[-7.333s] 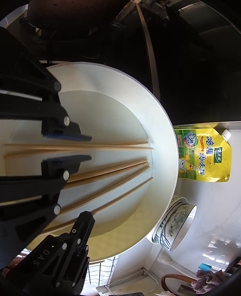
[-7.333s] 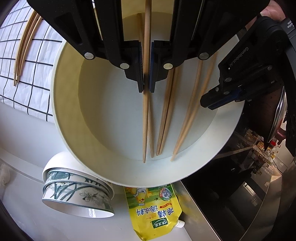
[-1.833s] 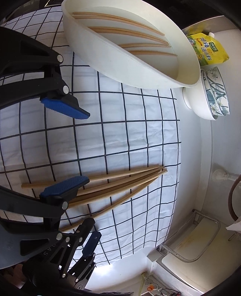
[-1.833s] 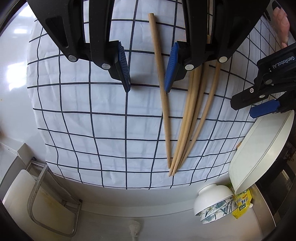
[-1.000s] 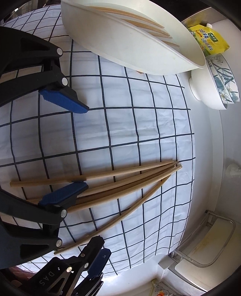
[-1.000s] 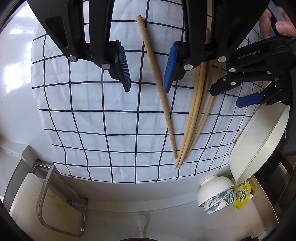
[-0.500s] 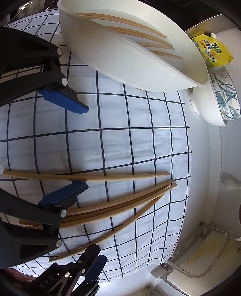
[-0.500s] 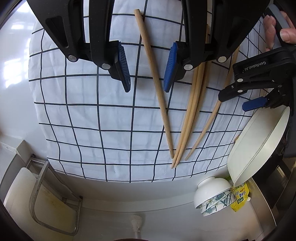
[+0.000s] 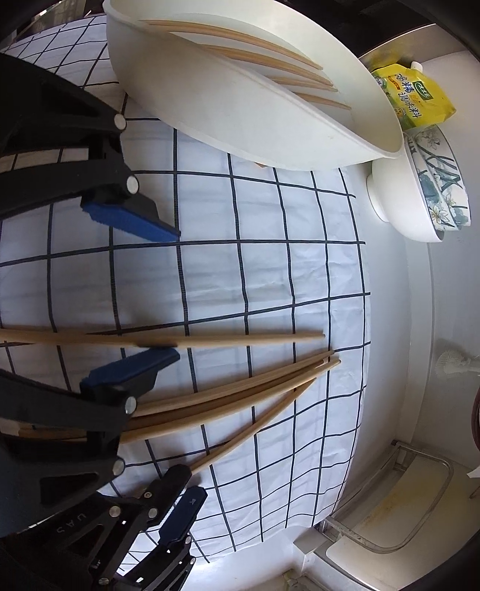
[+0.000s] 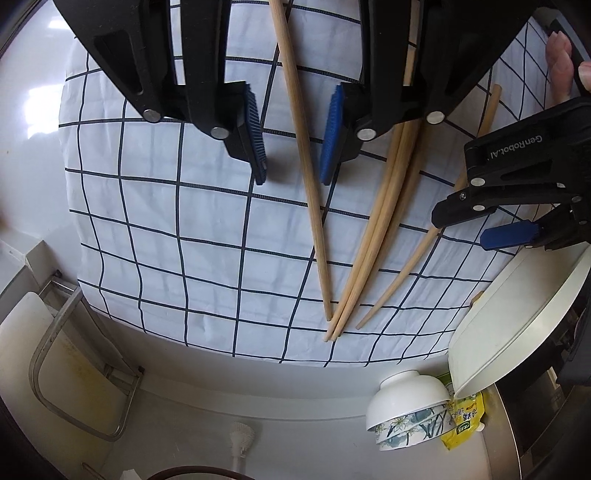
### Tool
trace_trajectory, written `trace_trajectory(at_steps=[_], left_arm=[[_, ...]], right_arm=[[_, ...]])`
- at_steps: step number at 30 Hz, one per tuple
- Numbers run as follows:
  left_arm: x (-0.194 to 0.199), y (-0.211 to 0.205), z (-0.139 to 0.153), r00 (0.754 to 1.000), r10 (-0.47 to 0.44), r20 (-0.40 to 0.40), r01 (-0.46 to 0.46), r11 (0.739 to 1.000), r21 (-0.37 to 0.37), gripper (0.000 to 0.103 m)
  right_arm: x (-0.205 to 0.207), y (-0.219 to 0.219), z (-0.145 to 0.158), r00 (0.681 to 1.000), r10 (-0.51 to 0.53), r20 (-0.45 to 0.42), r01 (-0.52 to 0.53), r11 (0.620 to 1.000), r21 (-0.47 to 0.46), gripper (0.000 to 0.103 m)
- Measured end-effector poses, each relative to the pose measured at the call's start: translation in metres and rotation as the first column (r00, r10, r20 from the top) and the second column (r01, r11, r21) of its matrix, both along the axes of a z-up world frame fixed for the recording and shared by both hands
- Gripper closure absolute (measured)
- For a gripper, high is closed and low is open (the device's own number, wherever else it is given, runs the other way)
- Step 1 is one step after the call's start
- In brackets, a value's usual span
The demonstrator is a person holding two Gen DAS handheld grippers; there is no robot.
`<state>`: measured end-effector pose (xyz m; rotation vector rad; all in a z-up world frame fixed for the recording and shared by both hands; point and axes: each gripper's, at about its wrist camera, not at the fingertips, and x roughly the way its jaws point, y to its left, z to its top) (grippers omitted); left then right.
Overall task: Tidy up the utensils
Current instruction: 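Lower the left tool onto one chopstick and close it while the right tool grasps another, then lift the held chopsticks and carry both tools over the white basin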
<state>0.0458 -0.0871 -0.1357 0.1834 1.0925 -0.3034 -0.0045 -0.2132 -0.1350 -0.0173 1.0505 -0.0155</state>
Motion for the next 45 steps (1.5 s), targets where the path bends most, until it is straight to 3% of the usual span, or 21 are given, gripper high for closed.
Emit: trace_trajectory(at_steps=[2,5,8,15,21,36,45], left_arm=[[-0.003,-0.003,0.002,1.000,-0.016,0.000,0.016,1.000,-0.004,0.069],[-0.006,-0.006,0.003,0.999,-0.035,0.007,0.035,0.999,-0.011,0.086],[-0.007,-0.005,0.004,0.999,-0.043,-0.005,0.043,0.999,-0.019,0.094],[-0.005,0.003,0.007,0.996,-0.070,-0.054,0.069,0.997,-0.031,0.096],[-0.014,0.016,0.028,0.995,-0.084,-0.056,0.081,0.995,-0.056,0.096],[-0.008,0.078,0.112,0.992,-0.083,0.092,0.095,0.986,-0.135,0.096],[0.021,0.134,0.136,0.989,-0.019,0.145,0.044,0.984,-0.171,0.096]], right_arm=[[0.001,0.002,0.000,1.000,0.004,-0.001,-0.004,1.000,-0.005,0.095],[0.003,0.001,0.001,1.000,0.004,-0.001,-0.004,1.000,0.008,0.096],[0.005,-0.002,0.002,1.000,-0.005,-0.006,0.006,0.999,0.032,0.097],[0.002,-0.006,0.012,0.999,-0.047,0.000,0.047,0.993,0.111,0.097],[-0.003,-0.002,0.035,0.998,-0.064,0.020,0.060,0.985,0.165,0.097],[0.010,0.055,0.105,0.992,-0.021,0.128,-0.004,0.981,0.194,0.097],[0.048,0.113,0.122,0.984,0.051,0.168,-0.083,0.977,0.194,0.097]])
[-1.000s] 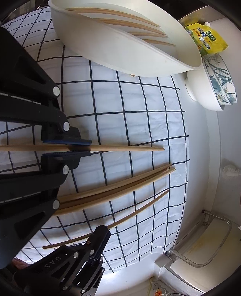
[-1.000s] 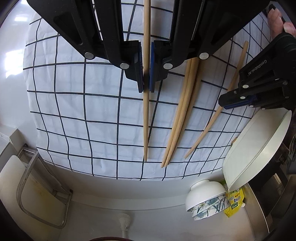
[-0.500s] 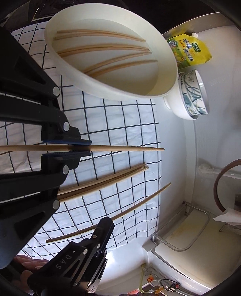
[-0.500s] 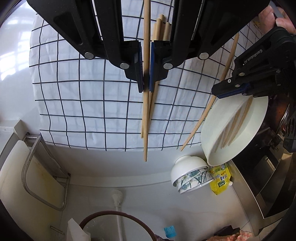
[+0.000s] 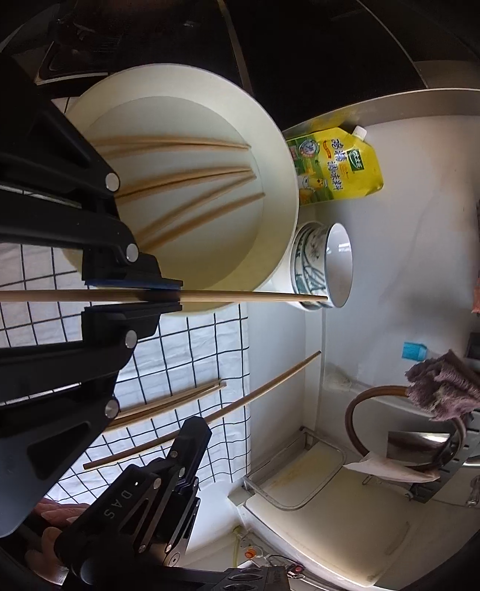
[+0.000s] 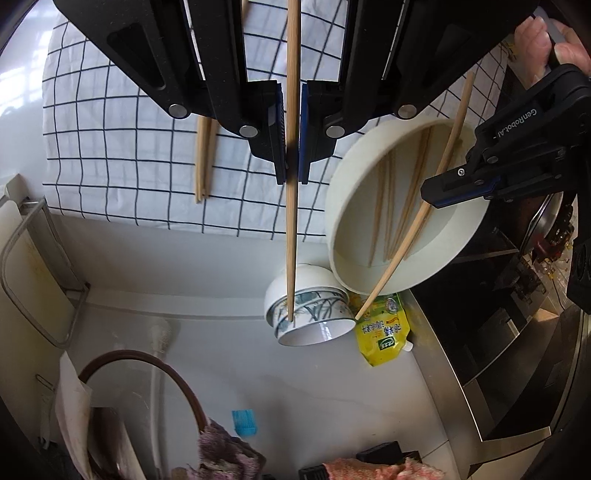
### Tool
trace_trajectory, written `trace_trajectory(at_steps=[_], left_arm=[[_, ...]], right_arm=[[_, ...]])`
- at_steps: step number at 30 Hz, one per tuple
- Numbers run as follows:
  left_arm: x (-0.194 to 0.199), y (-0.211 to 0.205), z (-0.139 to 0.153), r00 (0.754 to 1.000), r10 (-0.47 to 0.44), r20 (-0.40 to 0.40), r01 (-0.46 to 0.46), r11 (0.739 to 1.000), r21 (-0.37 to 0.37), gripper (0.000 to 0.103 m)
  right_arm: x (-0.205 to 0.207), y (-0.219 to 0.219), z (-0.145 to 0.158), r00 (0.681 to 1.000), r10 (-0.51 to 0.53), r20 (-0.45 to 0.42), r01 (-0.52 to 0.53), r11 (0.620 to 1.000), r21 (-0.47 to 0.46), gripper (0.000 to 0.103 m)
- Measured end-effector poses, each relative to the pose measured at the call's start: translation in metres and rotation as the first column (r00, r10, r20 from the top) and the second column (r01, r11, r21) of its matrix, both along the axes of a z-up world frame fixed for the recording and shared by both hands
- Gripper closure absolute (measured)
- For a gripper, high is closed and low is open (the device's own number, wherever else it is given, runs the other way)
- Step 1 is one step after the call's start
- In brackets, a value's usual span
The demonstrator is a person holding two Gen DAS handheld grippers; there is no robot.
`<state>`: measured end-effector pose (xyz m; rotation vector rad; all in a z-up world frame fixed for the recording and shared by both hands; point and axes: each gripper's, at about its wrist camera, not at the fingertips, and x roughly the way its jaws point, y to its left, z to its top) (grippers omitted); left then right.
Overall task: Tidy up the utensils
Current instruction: 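Lift the held chopsticks and carry both tools over the white basin, then open the left tool to drop its chopstick while the right tool releases its chopstick into the basin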
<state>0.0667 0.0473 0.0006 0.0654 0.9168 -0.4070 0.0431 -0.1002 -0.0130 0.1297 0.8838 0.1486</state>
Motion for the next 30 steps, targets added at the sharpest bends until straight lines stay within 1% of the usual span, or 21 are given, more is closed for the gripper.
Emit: trace_trajectory(at_steps=[6,10,16,21,25,30], left_arm=[[0.024,0.041,0.000,0.999,0.048,0.004,-0.048,0.999,-0.009,0.096],[0.043,0.068,-0.009,0.995,0.101,-0.017,-0.101,0.995,-0.011,0.096],[0.066,0.099,-0.027,0.986,0.161,-0.049,-0.160,0.987,0.010,0.096],[0.079,0.114,-0.043,0.977,0.200,-0.080,-0.197,0.980,0.035,0.096],[0.086,0.121,-0.055,0.971,0.217,-0.097,-0.212,0.976,0.056,0.096],[0.093,0.124,-0.066,0.967,0.225,-0.122,-0.216,0.973,0.081,0.096]], right_arm=[[0.032,0.041,0.000,0.998,0.068,-0.009,-0.068,0.998,0.011,0.097],[0.053,0.069,-0.004,0.993,0.118,-0.026,-0.118,0.993,0.023,0.097],[0.086,0.100,-0.018,0.984,0.166,-0.064,-0.164,0.985,0.048,0.097],[0.105,0.114,-0.037,0.976,0.179,-0.123,-0.170,0.982,0.081,0.097],[0.115,0.122,-0.048,0.971,0.184,-0.151,-0.176,0.982,0.068,0.097],[0.125,0.124,-0.061,0.967,0.175,-0.183,-0.164,0.984,0.075,0.097]])
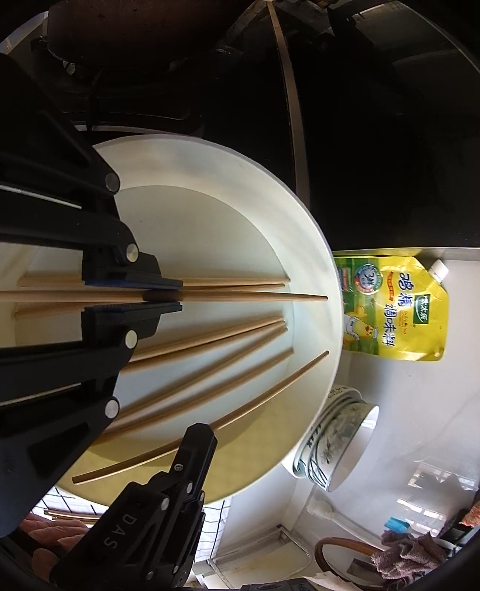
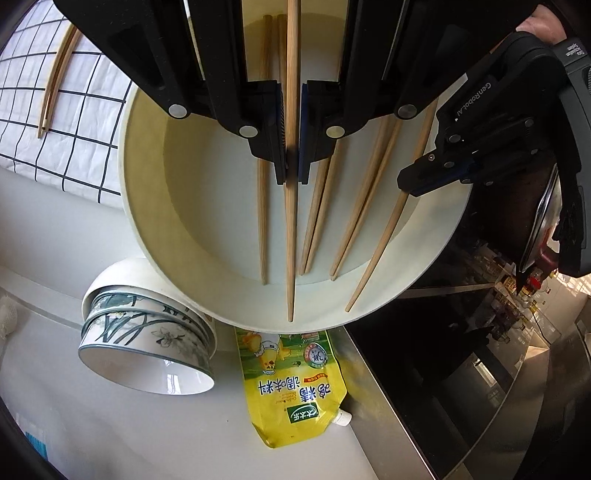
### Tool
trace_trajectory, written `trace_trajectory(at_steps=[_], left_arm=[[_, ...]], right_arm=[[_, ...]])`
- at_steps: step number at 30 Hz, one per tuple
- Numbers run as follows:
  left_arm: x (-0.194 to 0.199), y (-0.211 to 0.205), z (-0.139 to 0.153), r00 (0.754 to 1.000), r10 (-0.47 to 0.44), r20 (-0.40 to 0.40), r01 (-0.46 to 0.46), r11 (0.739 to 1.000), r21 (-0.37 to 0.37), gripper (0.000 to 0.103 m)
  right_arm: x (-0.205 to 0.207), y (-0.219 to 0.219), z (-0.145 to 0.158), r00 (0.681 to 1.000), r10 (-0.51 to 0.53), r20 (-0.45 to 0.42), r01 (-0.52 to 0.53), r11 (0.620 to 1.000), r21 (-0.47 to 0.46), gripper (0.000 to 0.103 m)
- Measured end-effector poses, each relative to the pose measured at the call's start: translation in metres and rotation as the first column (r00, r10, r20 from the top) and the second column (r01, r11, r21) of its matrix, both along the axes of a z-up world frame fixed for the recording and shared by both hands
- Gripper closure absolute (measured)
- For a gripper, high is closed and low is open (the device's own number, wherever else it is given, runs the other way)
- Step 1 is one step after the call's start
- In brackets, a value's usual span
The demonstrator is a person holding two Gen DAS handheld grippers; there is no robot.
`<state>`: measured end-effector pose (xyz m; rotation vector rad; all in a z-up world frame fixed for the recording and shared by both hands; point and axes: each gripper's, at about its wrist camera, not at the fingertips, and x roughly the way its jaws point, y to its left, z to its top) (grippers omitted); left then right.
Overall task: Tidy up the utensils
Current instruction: 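Open the left tool to drop its chopstick while the right tool releases its chopstick into the basin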
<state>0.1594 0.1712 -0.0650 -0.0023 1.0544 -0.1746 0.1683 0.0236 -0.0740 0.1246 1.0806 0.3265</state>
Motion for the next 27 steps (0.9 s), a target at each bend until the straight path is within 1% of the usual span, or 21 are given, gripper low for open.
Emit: trace_trajectory(at_steps=[8,15,16,17,18,19,20,27], left_arm=[[0.005,-0.002,-0.007,1.000,-0.004,-0.023,0.005,1.000,0.027,0.096],[0.005,-0.002,-0.010,0.999,0.009,-0.039,-0.007,1.000,0.030,0.094],[0.004,-0.001,-0.009,0.999,0.011,-0.036,-0.010,0.999,0.030,0.088],[0.004,-0.001,-0.009,0.999,0.015,-0.031,-0.014,0.999,0.032,0.078],[0.003,0.000,-0.008,0.999,0.020,-0.026,-0.019,0.999,0.034,0.073],[0.003,0.000,-0.007,1.000,0.024,-0.020,-0.024,0.999,0.032,0.065],[0.002,0.001,-0.006,1.000,0.028,-0.015,-0.027,0.999,0.029,0.062],[0.000,0.001,0.001,0.999,0.032,0.001,-0.032,0.999,0.026,0.062]], right_arm=[[0.003,-0.002,-0.017,0.999,-0.011,-0.047,0.010,1.000,-0.015,0.097],[0.002,-0.002,-0.019,0.998,-0.003,-0.058,0.002,1.000,-0.023,0.096],[0.001,-0.002,-0.018,0.999,-0.004,-0.053,0.003,1.000,-0.024,0.096],[0.001,-0.002,-0.017,0.999,-0.004,-0.048,0.003,1.000,-0.026,0.094],[0.000,-0.002,-0.016,0.999,-0.004,-0.042,0.003,1.000,-0.030,0.093],[0.000,-0.002,-0.015,0.999,-0.003,-0.039,0.002,0.999,-0.033,0.093],[0.000,-0.002,-0.014,0.999,-0.003,-0.037,0.002,0.999,-0.034,0.093],[-0.005,-0.003,-0.006,1.000,-0.002,-0.018,0.002,0.999,-0.037,0.093]])
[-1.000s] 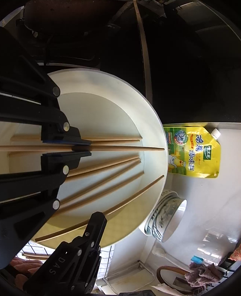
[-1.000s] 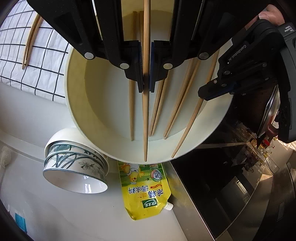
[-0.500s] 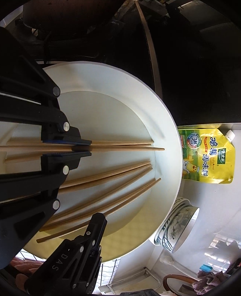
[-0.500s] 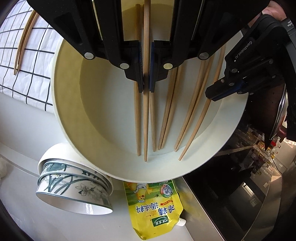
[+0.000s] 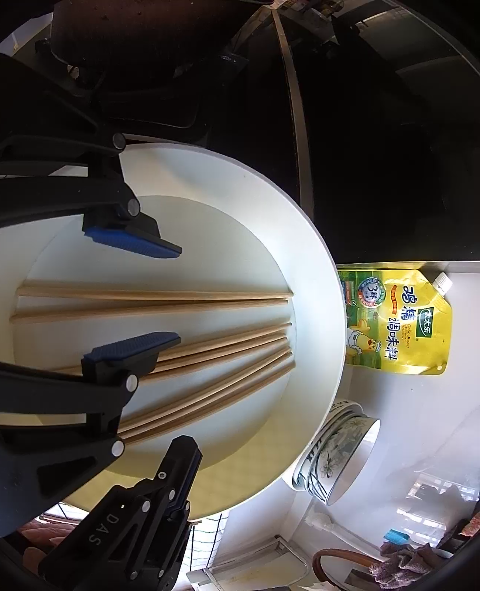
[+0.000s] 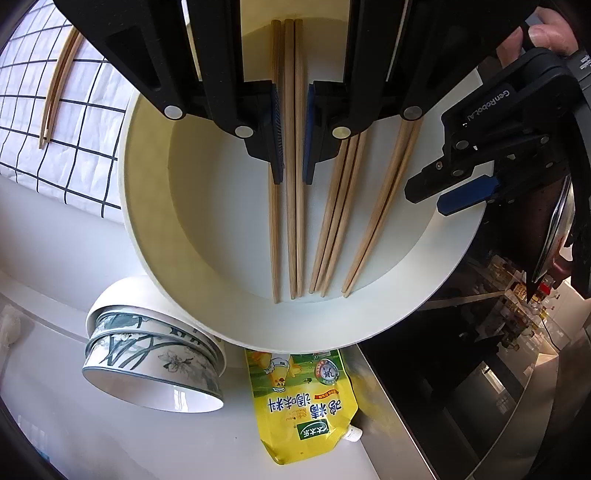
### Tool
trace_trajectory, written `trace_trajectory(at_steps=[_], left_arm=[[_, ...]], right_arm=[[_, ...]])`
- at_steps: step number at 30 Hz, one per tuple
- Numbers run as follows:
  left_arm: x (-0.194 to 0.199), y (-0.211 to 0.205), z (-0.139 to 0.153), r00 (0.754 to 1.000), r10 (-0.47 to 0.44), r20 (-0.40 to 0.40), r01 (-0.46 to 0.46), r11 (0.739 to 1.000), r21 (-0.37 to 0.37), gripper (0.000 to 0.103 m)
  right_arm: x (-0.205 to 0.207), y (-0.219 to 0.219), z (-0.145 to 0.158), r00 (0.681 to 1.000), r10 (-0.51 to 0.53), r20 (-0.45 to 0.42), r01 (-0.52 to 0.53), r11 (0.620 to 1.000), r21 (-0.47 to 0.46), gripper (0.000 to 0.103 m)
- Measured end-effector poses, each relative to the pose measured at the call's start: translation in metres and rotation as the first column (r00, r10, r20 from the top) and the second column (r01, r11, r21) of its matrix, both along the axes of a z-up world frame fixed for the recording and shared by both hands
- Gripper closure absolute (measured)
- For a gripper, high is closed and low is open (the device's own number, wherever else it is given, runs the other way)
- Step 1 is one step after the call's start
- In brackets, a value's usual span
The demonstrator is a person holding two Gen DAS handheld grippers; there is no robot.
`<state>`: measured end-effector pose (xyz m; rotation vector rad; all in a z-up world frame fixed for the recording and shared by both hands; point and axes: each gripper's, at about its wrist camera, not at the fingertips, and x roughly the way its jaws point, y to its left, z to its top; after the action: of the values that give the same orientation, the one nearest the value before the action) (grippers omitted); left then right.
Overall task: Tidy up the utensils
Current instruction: 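Open the left tool to drop its chopstick while the right tool releases its chopstick into the basin, then move both open tools back over the remaining chopsticks on the cloth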
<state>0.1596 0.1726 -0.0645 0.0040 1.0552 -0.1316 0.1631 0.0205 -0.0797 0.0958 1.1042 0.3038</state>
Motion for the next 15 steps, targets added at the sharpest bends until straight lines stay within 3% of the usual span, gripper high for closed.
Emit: trace_trajectory(at_steps=[15], left_arm=[[-0.019,-0.004,0.017,0.999,-0.012,0.046,0.012,1.000,0.004,0.061]], right_arm=[[-0.025,-0.012,0.023,0.998,-0.030,0.052,0.029,1.000,0.011,0.091]])
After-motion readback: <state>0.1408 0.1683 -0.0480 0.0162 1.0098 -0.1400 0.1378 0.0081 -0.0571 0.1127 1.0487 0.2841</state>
